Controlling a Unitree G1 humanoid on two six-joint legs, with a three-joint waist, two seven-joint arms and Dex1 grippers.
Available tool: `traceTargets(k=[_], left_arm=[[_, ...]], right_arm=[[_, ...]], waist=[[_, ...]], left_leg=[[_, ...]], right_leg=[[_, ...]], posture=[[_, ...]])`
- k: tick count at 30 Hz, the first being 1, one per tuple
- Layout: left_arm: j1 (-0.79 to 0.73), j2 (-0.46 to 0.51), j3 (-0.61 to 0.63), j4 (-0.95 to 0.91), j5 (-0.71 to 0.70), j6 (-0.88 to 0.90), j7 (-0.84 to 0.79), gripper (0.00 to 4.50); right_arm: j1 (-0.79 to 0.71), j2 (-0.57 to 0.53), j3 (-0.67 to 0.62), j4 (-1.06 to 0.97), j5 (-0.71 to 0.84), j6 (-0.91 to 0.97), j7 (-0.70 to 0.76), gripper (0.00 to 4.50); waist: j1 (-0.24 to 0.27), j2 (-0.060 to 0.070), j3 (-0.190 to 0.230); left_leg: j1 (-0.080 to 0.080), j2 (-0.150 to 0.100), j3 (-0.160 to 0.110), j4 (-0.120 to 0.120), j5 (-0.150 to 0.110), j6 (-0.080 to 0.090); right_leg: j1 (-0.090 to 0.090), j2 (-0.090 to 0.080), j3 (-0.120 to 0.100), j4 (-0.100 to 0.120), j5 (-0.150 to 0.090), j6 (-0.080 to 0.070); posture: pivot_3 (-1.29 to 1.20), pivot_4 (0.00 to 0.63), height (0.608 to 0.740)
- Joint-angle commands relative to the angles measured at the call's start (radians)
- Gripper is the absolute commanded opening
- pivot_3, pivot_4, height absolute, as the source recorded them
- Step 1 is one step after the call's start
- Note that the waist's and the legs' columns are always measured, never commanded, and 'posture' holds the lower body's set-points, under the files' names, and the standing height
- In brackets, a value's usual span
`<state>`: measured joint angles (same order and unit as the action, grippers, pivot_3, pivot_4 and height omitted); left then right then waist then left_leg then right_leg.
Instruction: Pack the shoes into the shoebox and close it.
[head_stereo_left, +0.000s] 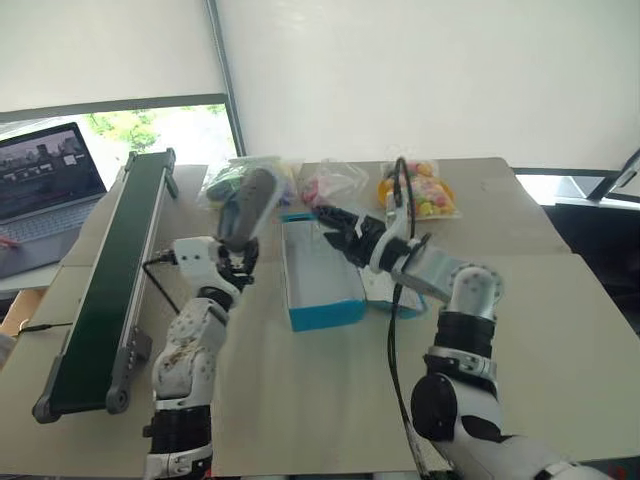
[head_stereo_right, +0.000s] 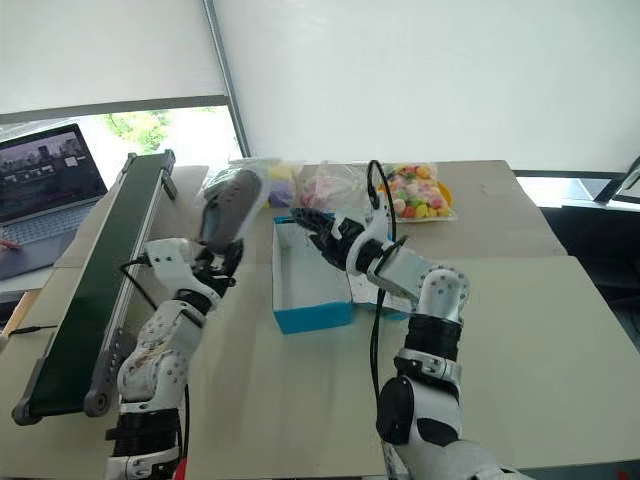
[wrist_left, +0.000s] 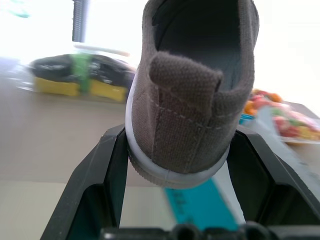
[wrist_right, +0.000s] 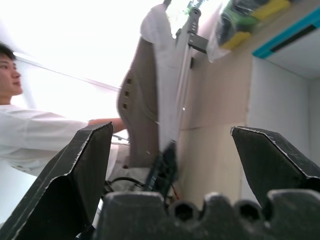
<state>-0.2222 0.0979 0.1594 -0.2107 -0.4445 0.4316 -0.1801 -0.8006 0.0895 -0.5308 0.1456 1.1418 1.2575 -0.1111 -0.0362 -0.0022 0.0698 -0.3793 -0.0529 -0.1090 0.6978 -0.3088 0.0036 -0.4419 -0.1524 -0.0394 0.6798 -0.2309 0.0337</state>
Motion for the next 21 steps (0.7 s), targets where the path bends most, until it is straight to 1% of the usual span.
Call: traceTargets(k=[1,4,8,13,17,21], left_arm=[[-0.020,0.003,-0.024,-0.082,-0.074,0.052,-0.048,2.51],[-0.027,0.015,-0.030,-0.091,-0.091,0.079,-0.060,2.51],[-0.042,0.023,-0.038,-0.102,-0.107,0.104,-0.070,2.51],[-0.041,0.027,-0.054,-0.114,-0.123,0.129,-0.083,2.51],[-0.035,0.028,-0.061,-0.125,-0.132,0.139,-0.085,2.51],[-0.035,0.029,-0.055,-0.124,-0.133,0.144,-0.080,2.51]], right_arm=[[-0.046,0.064,0.016,-0.017,0.072,-0.026,-0.047,4.50],[-0.032,0.040,0.055,-0.016,0.065,-0.043,-0.043,4.50],[-0.002,0.006,0.127,-0.015,0.002,-0.071,-0.006,4.50],[-0.003,0.006,0.168,-0.007,-0.031,-0.111,0.025,4.50],[-0.010,0.004,0.182,0.021,-0.065,-0.160,0.049,4.50],[-0.013,-0.011,0.160,0.038,-0.076,-0.201,0.064,4.50]], waist=[[-0.007,0.001,0.000],[-0.013,0.001,-0.001],[-0.025,0.001,-0.001],[-0.030,0.001,-0.001],[-0.031,0.001,-0.001],[-0.031,0.001,-0.001]], left_leg=[[-0.001,-0.001,-0.001,0.000,0.000,0.001],[0.000,-0.003,-0.002,0.002,-0.001,0.003],[0.002,-0.003,-0.002,0.002,-0.002,0.004],[0.005,-0.003,-0.003,0.001,-0.002,0.004],[0.006,-0.003,-0.004,0.000,-0.002,0.004],[0.007,-0.003,-0.004,0.000,-0.002,0.004]], right_leg=[[0.000,0.000,0.001,0.000,0.000,0.000],[0.001,0.000,0.001,0.000,0.000,0.000],[0.002,0.000,0.001,-0.002,0.000,0.001],[0.003,0.002,0.001,-0.005,0.000,0.001],[0.003,0.004,0.001,-0.008,0.000,0.001],[0.003,0.004,0.001,-0.008,0.000,0.001]], posture=[[0.00,0.150,0.646],[0.00,0.150,0.646],[0.00,0.150,0.646],[0.00,0.150,0.646],[0.00,0.150,0.646],[0.00,0.150,0.646]])
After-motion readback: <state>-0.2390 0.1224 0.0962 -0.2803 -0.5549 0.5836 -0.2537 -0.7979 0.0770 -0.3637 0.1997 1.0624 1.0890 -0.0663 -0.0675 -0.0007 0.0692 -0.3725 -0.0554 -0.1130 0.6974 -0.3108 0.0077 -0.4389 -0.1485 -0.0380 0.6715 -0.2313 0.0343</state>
